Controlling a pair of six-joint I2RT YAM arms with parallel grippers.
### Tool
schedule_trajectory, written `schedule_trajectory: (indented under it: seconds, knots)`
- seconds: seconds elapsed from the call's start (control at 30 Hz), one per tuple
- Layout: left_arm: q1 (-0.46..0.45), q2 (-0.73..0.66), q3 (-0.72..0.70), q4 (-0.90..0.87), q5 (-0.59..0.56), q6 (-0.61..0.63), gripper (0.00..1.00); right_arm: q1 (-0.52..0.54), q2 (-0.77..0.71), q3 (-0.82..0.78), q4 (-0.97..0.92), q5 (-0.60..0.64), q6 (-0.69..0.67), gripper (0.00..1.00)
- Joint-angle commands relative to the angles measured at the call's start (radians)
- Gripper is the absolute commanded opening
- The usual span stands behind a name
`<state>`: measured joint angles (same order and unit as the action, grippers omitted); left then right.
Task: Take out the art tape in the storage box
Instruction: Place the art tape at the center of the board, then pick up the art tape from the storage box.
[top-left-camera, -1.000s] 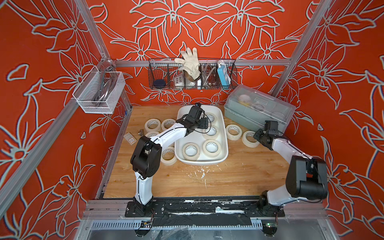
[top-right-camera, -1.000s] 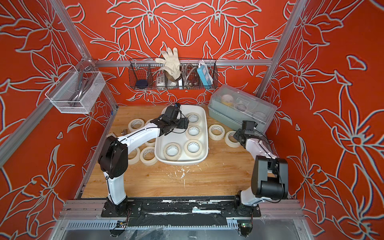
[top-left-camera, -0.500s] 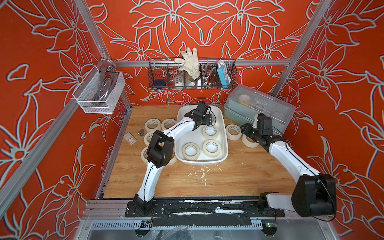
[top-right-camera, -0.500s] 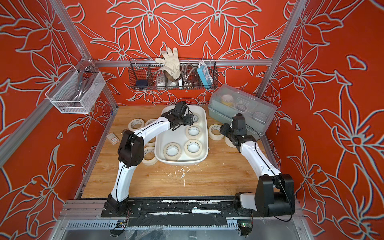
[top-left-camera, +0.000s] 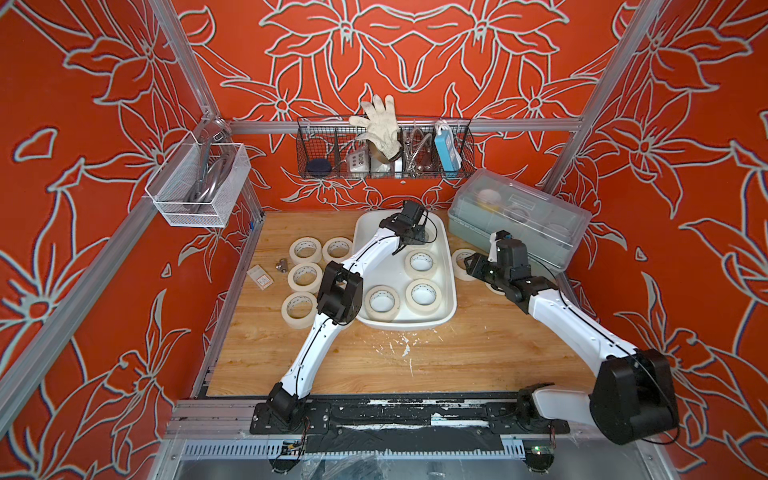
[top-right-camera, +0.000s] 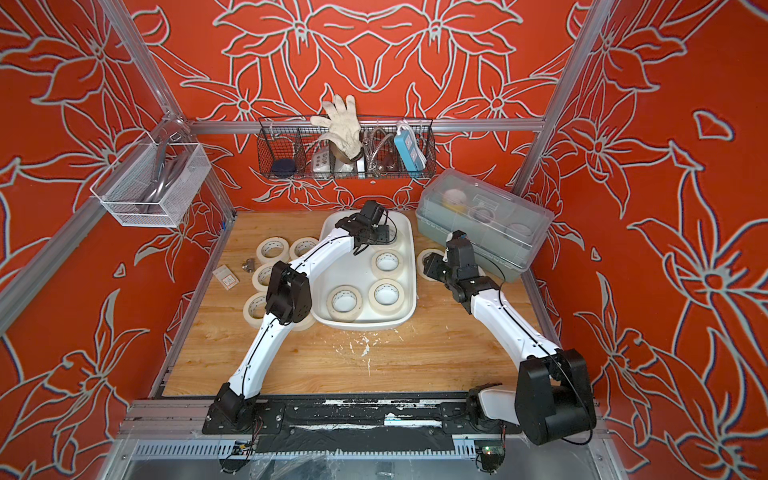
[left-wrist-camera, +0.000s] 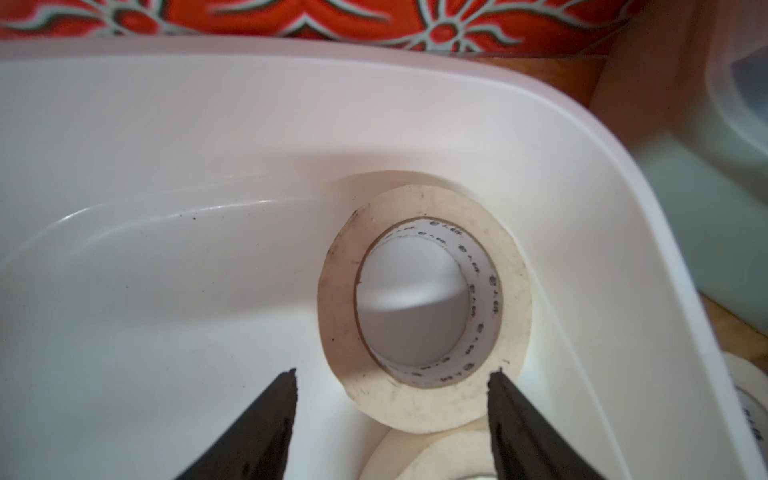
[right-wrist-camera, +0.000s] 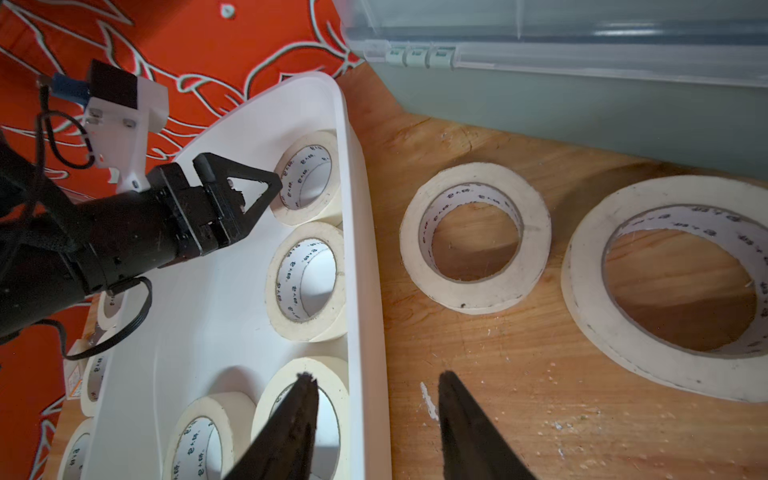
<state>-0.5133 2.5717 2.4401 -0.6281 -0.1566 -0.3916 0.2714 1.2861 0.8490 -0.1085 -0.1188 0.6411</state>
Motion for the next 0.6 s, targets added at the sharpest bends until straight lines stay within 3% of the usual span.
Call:
schedule_trajectory:
  seconds: [0.0, 0.57]
  knots:
    - [0.029, 0.016, 0.002, -0.036, 0.012, -0.036, 0.67, 0.022, -0.018, -0.034, 0.063, 0.076, -0.031, 0.5]
    - [0.046, 0.112, 0.064, -0.013, 0.093, -0.077, 0.61, 0.037, 0.003, -0.07, 0.118, 0.107, -0.05, 0.5]
